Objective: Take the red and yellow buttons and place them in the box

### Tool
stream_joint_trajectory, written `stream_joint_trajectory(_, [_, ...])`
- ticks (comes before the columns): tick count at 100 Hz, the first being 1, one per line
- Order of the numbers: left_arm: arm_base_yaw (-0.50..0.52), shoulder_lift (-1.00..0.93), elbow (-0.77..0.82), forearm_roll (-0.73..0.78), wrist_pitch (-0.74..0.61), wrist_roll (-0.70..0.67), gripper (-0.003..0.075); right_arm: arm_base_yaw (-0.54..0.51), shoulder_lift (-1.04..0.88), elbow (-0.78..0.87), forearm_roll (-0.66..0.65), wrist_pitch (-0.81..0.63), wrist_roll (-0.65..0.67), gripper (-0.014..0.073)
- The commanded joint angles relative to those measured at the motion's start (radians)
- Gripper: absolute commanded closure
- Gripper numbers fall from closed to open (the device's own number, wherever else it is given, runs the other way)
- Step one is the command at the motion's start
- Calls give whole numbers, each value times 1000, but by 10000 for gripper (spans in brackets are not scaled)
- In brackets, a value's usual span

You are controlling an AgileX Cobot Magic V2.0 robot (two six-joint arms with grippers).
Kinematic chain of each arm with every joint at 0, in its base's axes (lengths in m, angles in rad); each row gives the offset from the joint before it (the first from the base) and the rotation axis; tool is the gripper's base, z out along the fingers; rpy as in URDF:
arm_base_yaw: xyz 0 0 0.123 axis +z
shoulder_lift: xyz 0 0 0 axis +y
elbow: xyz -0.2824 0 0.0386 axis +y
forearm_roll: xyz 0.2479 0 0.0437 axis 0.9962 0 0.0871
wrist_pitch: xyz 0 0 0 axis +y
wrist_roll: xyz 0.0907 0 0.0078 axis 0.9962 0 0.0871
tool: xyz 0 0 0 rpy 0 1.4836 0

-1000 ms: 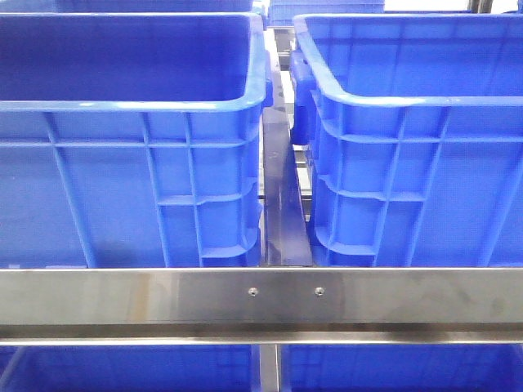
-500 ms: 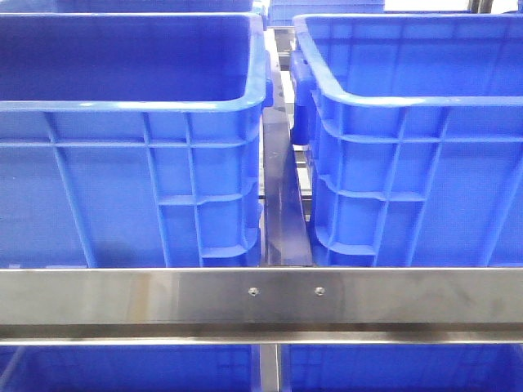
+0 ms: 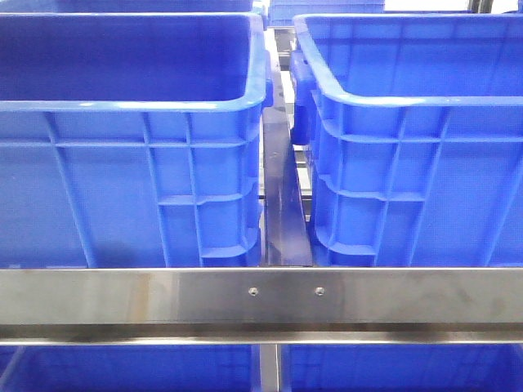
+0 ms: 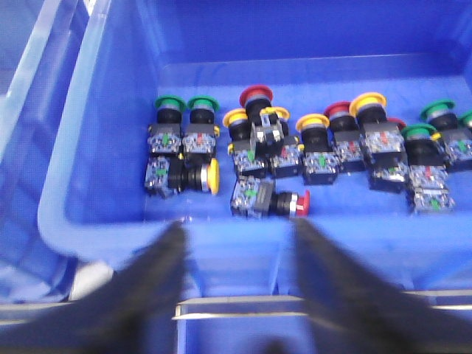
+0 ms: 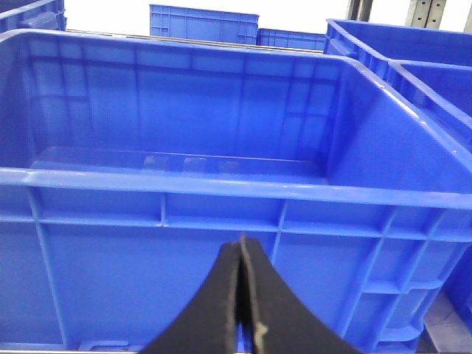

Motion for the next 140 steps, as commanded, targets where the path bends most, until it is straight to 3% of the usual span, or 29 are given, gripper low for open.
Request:
stream_joint_trajectory(1, [-9, 73, -81, -9, -61, -9, 211, -5, -27, -23, -9, -91, -3, 661])
stream_joint_trajectory(25, [-9, 325, -241, -54, -21, -9, 227, -5, -27, -23, -9, -91, -3, 661])
stream_joint_trajectory(80, [-9, 879, -670, -147, 227, 52, 227, -5, -27, -23, -9, -91, -3, 661])
stream_joint_trajectory(140, [-9, 1174, -839, -195, 283, 61, 227, -5, -27, -23, -9, -91, -3, 661])
